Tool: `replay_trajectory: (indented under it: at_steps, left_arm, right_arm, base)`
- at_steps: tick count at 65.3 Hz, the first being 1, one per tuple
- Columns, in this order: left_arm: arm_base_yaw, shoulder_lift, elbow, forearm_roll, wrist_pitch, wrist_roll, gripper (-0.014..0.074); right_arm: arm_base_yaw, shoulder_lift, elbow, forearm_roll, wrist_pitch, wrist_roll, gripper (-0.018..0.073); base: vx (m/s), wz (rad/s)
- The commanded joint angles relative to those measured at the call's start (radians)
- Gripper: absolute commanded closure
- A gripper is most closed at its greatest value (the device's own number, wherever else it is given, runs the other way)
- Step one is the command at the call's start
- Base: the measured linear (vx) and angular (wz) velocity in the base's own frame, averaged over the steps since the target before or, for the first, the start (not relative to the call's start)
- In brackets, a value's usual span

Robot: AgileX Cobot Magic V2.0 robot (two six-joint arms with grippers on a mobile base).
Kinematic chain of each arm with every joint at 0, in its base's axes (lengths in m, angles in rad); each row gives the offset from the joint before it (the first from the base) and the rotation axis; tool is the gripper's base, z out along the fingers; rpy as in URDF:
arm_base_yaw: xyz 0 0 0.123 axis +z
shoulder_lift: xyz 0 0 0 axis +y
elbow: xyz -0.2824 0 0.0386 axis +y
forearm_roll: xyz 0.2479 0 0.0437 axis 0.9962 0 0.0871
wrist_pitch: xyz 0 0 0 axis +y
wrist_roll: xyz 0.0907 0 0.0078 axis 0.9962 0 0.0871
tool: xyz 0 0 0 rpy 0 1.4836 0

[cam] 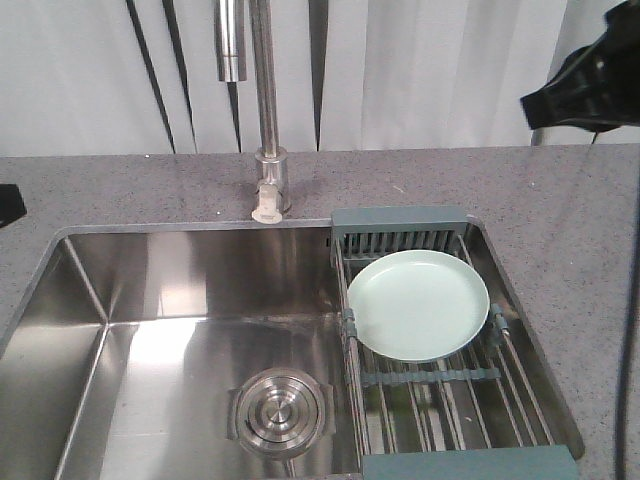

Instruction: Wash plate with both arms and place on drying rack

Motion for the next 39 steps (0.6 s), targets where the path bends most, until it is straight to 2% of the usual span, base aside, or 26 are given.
replay_trajectory:
  at_steps: [1, 8, 15, 31, 39]
  left_arm:
    - [0.002, 0.053, -0.031, -0.153, 0.048, -0.008, 0.0603]
    - [-0.005, 0.144, -0.084, -0.192, 0.056, -0.008, 0.0603]
    - [-0.056, 0.249, -0.191, -0.208, 0.068, -0.008, 0.0603]
    - [-0.283, 0.519, -0.454, -0.211, 0.206, -0.008, 0.0603]
    - [-0.382, 0.652, -0.524, -0.211, 0.217, -0.008, 0.0603]
  right_arm:
    - [-0.004, -0.132, -0.028, 0.065, 0.001, -0.033, 0.0568]
    - [-0.004, -0.239, -0.027, 0.065, 0.043, -0.033, 0.0568]
    - [-0.004, -0.318, -0.027, 0.061, 0.085, -0.033, 0.0567]
    - [-0.004, -0.373, -0.027, 0.049, 0.145, -0.033, 0.0566]
    - [-0.004, -0.373, -0.027, 0.027, 0.165, -0.032, 0.0566]
  base:
    - [0.0, 0.0]
    - [0.0, 0.0]
    - [0.0, 0.0]
    - [0.0, 0.0]
    - [0.0, 0.0]
